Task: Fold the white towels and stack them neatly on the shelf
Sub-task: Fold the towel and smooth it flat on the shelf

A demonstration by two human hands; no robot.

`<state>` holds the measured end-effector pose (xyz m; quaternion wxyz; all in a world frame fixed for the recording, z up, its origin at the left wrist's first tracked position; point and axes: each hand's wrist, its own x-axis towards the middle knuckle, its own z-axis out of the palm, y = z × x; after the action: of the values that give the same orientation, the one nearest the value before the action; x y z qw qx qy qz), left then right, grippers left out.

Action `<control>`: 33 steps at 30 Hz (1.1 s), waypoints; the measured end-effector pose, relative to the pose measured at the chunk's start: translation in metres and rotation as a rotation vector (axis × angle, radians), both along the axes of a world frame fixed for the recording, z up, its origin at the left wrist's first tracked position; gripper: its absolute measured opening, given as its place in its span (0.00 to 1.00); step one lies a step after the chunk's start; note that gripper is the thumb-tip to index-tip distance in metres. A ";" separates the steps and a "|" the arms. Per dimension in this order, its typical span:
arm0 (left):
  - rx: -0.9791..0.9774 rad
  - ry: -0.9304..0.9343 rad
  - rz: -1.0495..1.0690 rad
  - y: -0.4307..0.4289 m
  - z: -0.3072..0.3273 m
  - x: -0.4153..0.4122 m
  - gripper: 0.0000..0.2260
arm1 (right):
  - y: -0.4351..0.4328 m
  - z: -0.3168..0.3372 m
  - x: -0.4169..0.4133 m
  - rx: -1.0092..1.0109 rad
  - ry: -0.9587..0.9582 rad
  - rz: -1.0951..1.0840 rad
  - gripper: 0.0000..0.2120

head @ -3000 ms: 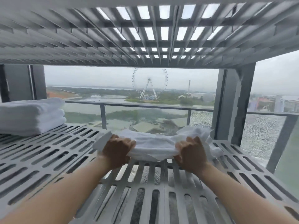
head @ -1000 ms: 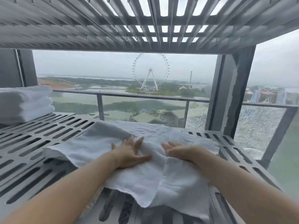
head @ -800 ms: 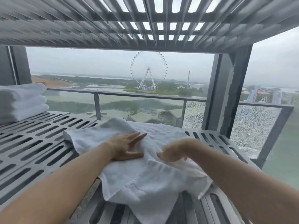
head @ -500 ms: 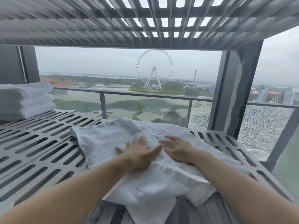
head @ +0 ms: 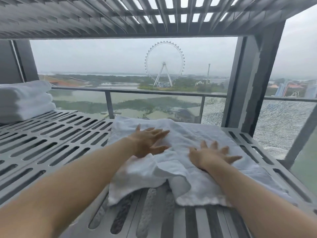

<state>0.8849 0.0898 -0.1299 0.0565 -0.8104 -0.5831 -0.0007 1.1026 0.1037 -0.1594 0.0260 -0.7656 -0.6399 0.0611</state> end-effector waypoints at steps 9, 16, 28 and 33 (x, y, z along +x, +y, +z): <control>-0.243 -0.314 0.116 -0.042 -0.024 0.020 0.36 | -0.013 0.005 0.003 0.140 0.178 0.675 0.22; -0.217 -0.184 0.026 -0.055 -0.021 -0.029 0.37 | -0.026 0.003 0.013 0.006 0.036 0.617 0.25; -0.147 -0.187 -0.052 -0.103 -0.019 -0.063 0.25 | -0.085 0.000 0.016 0.102 0.095 0.608 0.26; 0.030 -0.371 -0.135 -0.140 -0.021 -0.066 0.17 | -0.123 0.003 0.014 0.307 0.320 0.663 0.18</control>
<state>0.8192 -0.0505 -0.1511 -0.0400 -0.8327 -0.5278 -0.1624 1.1161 -0.0196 -0.1568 0.2183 -0.4856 -0.8419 0.0883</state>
